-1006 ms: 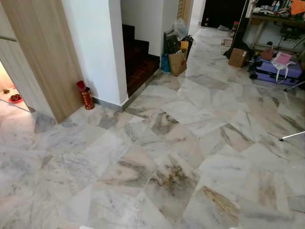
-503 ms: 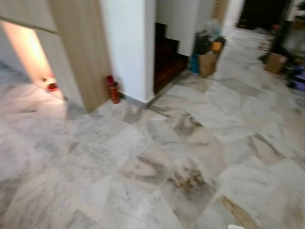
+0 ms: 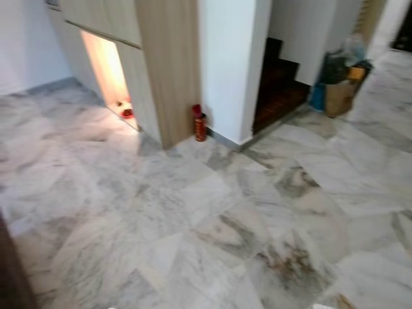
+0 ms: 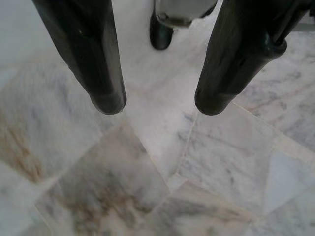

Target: Move the pillow to the sofa from floor

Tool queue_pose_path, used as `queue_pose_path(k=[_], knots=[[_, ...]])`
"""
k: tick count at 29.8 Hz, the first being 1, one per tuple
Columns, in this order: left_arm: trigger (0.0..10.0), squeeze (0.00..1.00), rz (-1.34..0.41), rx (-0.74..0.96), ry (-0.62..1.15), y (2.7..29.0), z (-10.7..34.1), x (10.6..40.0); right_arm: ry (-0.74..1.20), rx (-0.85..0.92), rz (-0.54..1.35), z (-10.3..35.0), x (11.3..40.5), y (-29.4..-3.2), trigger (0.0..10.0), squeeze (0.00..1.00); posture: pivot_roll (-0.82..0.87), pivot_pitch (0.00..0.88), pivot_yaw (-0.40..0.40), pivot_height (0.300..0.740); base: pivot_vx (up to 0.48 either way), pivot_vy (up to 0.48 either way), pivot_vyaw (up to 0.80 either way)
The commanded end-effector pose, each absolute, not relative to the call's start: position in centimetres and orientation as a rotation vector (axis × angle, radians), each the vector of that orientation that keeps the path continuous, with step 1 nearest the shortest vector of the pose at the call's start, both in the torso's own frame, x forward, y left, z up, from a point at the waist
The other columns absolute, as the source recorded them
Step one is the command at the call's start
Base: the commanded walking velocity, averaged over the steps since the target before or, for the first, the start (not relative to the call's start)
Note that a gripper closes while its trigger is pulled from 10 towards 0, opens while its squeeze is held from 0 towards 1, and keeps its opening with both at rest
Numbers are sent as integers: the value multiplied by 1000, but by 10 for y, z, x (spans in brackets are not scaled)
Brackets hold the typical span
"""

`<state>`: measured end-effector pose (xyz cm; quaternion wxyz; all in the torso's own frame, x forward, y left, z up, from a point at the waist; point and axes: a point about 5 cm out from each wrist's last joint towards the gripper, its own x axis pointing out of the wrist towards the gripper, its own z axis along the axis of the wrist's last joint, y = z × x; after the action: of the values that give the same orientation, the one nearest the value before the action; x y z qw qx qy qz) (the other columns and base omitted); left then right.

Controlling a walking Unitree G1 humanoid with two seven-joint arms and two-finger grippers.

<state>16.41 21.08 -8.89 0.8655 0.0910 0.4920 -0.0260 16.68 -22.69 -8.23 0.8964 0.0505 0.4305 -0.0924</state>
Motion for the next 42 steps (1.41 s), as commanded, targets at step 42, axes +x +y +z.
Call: queue_pose_path(k=[42], knots=[[10000,0,-23,186,1054,222,-90,156,901,179,-189,-86,166,-212,10000,0,-52,10,14,740,0,0,724]])
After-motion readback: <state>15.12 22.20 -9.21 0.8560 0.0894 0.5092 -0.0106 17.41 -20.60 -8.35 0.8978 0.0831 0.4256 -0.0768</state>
